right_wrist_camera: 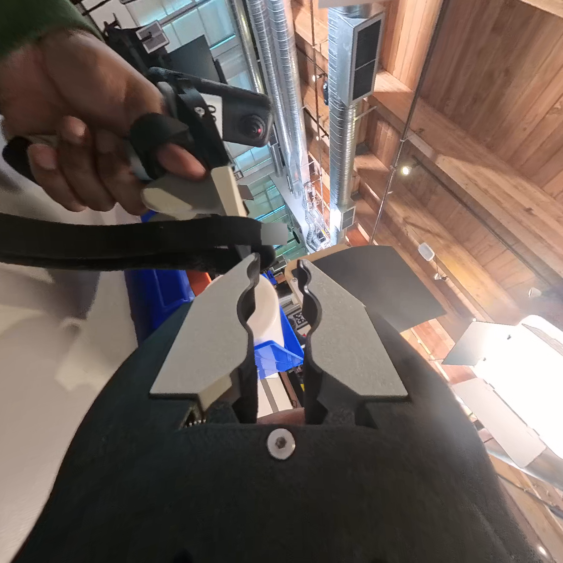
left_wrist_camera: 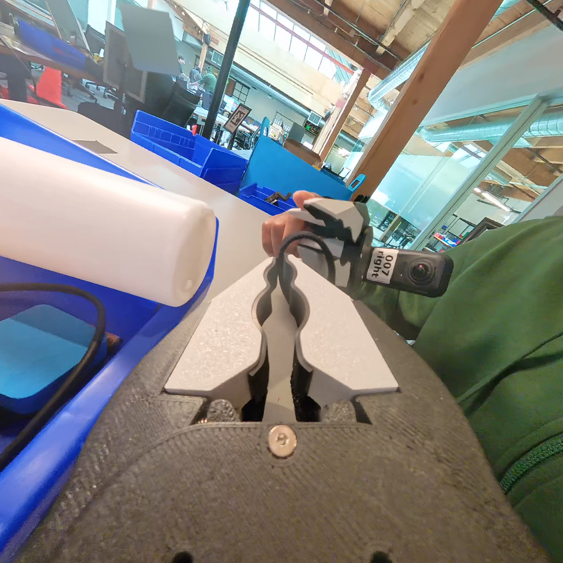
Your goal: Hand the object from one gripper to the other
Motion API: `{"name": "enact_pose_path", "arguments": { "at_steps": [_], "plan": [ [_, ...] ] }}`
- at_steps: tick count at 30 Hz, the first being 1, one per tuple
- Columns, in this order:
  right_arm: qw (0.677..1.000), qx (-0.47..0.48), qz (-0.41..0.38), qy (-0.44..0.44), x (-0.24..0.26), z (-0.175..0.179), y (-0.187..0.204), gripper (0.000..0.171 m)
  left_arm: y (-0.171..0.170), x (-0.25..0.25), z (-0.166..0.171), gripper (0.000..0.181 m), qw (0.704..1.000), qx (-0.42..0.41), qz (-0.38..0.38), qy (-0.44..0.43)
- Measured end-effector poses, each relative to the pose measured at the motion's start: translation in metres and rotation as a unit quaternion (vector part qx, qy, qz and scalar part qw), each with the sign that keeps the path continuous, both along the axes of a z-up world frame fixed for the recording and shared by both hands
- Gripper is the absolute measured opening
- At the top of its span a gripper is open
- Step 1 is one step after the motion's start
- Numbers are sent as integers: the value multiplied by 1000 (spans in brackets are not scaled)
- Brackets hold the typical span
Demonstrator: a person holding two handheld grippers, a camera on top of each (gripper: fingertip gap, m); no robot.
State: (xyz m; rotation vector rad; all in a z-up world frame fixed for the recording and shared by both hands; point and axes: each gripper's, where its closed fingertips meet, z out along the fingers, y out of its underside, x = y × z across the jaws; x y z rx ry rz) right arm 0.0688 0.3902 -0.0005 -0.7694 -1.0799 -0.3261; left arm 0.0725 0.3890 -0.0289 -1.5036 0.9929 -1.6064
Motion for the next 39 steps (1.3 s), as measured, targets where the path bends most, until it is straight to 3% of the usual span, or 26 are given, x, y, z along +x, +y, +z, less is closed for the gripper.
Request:
{"name": "enact_pose_path", "arguments": {
  "at_steps": [6, 11, 14, 20, 26, 34, 37, 39],
  "plan": [
    [1000, -7, 7, -18, -6, -8, -2, 25, -3, 1, -4, 3, 1000, 6, -7, 12],
    [1000, -22, 15, -6, -6, -8, -1, 4, -7, 4, -9, 3, 999, 5, -18, 27],
    [998, -56, 21, 22, -3, -7, 3, 3, -2, 2, -5, 13, 1000, 12, -6, 24],
    [983, -163, 42, 79, 4, -14, 16, 3, 9, -8, 12, 28, 994, 103, 41, 8],
    [966, -229, 52, 110, 5, -21, 23, 3, 10, -10, 5, 31, 975, 209, 62, 45],
    [967, -227, 34, 114, 9, -22, 28, 3, -14, -3, 4, 29, 999, 25, -36, 21],
    [968, -221, 32, 112, 7, -22, 27, 3, -23, 3, -6, 28, 998, 8, -52, 34],
    [969, -218, 32, 110, 5, -23, 27, 3, -28, 7, -13, 15, 997, 18, -56, 51]
  ]
}}
